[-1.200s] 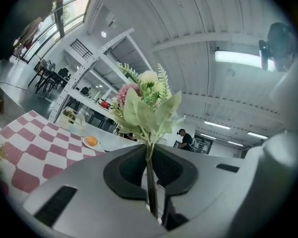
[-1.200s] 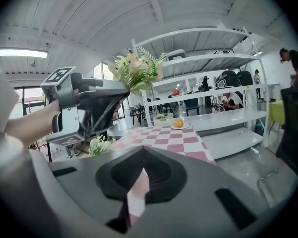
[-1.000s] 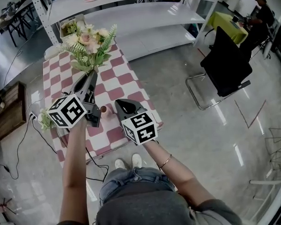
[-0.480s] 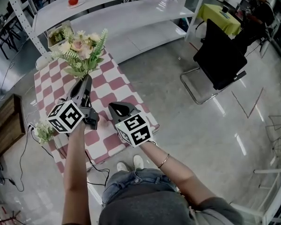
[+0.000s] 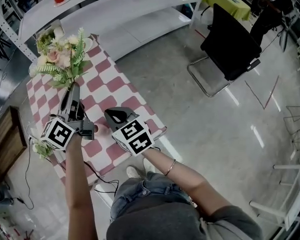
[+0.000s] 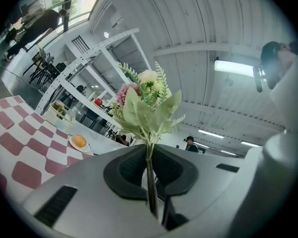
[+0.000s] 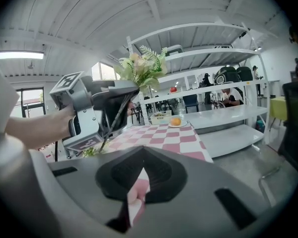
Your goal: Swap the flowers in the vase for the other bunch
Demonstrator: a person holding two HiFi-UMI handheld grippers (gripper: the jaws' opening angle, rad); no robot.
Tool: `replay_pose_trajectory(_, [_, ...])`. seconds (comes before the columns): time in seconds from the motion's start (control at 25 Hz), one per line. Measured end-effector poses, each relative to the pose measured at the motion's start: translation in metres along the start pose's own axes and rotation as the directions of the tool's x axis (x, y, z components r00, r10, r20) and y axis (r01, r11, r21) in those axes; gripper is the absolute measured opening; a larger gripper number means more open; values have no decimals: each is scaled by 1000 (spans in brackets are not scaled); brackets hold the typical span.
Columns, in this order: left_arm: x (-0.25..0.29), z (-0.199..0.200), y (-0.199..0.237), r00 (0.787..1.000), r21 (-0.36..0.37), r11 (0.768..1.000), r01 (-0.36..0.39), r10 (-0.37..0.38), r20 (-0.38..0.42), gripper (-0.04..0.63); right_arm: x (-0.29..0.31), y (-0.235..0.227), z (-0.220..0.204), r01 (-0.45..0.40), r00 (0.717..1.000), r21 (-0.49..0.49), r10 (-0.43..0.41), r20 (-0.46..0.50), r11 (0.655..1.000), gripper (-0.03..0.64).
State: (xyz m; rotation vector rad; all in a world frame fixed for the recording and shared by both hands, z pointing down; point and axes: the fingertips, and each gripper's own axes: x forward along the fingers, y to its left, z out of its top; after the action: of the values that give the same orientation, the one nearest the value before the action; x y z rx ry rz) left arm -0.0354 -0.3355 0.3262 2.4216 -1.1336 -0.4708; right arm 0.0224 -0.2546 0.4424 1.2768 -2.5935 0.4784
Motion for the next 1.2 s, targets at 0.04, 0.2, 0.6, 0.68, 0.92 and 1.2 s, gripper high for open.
replay_pose_trajectory(0.04, [1,-1,0,1000,0,1000,2,-2,4,37,1,-1,-1,-3,1000,2,3,-4,1000,11])
replay_pose_trajectory(0.2, [4,-6,1,1000,7,1000,1,-1,2,37,3,-4,-5,-9,1000,12,9,-17,1000,10])
replay_pose_trajectory(0.6, [-7,-17,5,1000,55,999,-4,3,20,37,9,-2,-11,-22,999,12,22,-29,1000,11])
replay_pose_trajectory(0.68, [-9,-17,6,999,61,998,-4,2,33,37,9,-1,-12,-23,999,9,24,-35,1000,10])
replay_pose_trajectory(0.92, [-13,-21,8,999,95,995,-18,14,37,37,11,2,-15,-22,998,2,22,-53,1000,10])
replay_pose_trajectory(1.2, [-21,-28,8,999,121,992,-21,16,50,37,12,4,-21,-19,998,-8,18,-68,1000,10])
